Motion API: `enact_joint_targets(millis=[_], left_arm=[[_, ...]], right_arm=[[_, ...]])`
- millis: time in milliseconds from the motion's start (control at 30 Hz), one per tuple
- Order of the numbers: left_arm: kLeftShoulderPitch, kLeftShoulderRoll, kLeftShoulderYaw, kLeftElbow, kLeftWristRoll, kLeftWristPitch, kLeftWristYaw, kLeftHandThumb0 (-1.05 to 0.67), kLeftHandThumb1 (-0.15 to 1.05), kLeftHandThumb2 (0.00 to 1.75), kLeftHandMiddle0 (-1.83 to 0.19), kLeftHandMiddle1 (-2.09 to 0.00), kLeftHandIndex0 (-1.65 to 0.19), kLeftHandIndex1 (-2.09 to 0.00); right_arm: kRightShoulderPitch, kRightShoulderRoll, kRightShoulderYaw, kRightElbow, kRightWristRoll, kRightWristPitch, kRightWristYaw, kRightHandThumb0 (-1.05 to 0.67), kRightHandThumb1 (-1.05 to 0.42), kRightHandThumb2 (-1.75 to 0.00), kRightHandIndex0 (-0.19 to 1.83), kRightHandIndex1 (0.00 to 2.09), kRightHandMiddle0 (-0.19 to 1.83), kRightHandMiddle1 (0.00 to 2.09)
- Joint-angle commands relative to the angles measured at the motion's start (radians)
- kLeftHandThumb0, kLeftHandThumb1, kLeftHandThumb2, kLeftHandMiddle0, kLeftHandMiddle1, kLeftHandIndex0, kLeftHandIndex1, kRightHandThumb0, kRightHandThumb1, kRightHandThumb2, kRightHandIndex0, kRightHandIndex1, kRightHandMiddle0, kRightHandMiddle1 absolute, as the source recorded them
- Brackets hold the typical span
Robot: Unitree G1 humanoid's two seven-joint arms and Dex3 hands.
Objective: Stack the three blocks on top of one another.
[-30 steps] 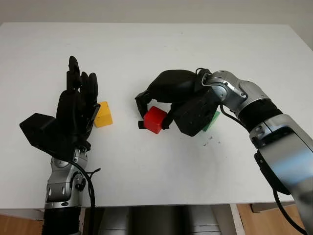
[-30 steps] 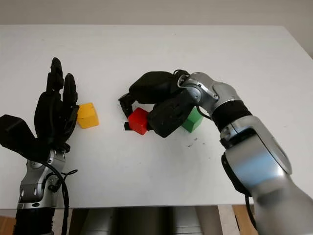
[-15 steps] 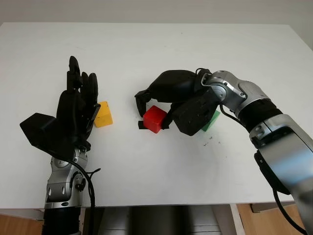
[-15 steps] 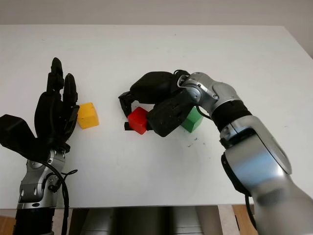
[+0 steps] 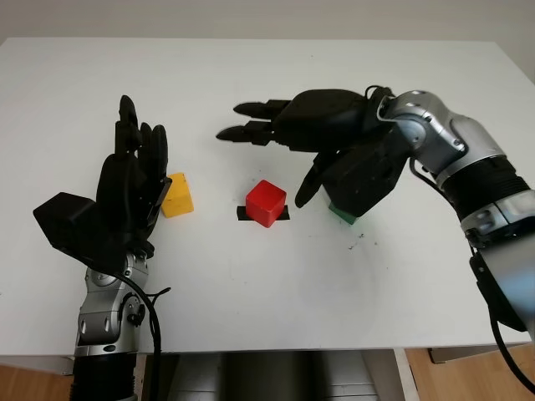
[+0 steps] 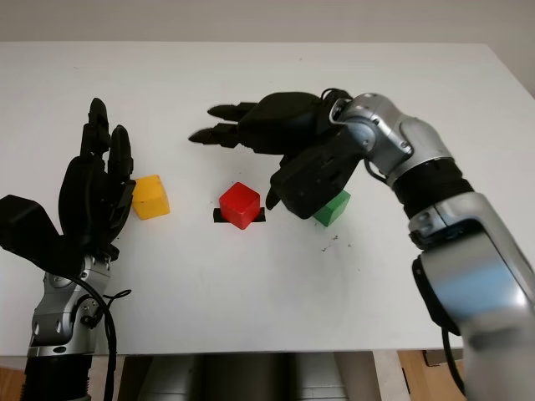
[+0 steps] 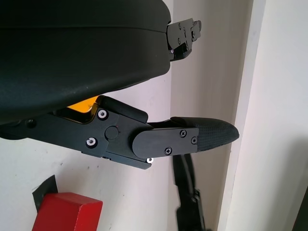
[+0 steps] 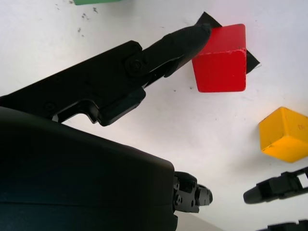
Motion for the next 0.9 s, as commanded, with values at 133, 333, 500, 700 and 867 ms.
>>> enact_joint_targets(millis=[133,333,500,700,867], left_arm=[[0.008,0.008,0.008,-0.013,-0.005,-0.011,-0.009,-0.73,1.05,0.42,0.19,0.00,0.19,0.00],[0.021,0.021,0.011,-0.019,-0.002,-0.012,-0.022,-0.71,1.05,0.45,0.19,0.00,0.19,0.00],[0.023,0.030,0.024,-0.018,-0.014,-0.006,-0.033,-0.70,1.05,0.45,0.19,0.00,0.19,0.00],[0.017,0.055,0.031,-0.011,-0.014,0.009,-0.042,-0.70,1.05,0.41,0.19,0.00,0.19,0.00],[0.013,0.082,0.029,-0.005,0.000,0.021,-0.047,-0.68,1.05,0.37,0.19,0.00,0.19,0.00]], right_arm=[[0.119,-0.023,-0.157,-0.079,0.207,0.109,0.021,-0.91,-0.99,-0.16,-0.19,0.00,-0.19,0.00],[0.300,0.021,-0.305,-0.116,0.264,0.255,-0.211,-0.86,-1.05,-0.59,-0.19,0.00,-0.19,0.00],[0.412,0.058,-0.352,-0.154,0.287,0.331,-0.314,-0.82,-1.05,-0.65,-0.19,0.00,-0.19,0.00],[0.493,0.142,-0.418,-0.216,0.355,0.513,-0.413,-0.76,-1.05,-0.68,-0.19,0.01,-0.19,0.00],[0.557,0.203,-0.420,-0.219,0.286,0.497,-0.609,-0.71,-1.05,-0.71,-0.19,0.01,-0.18,0.02]])
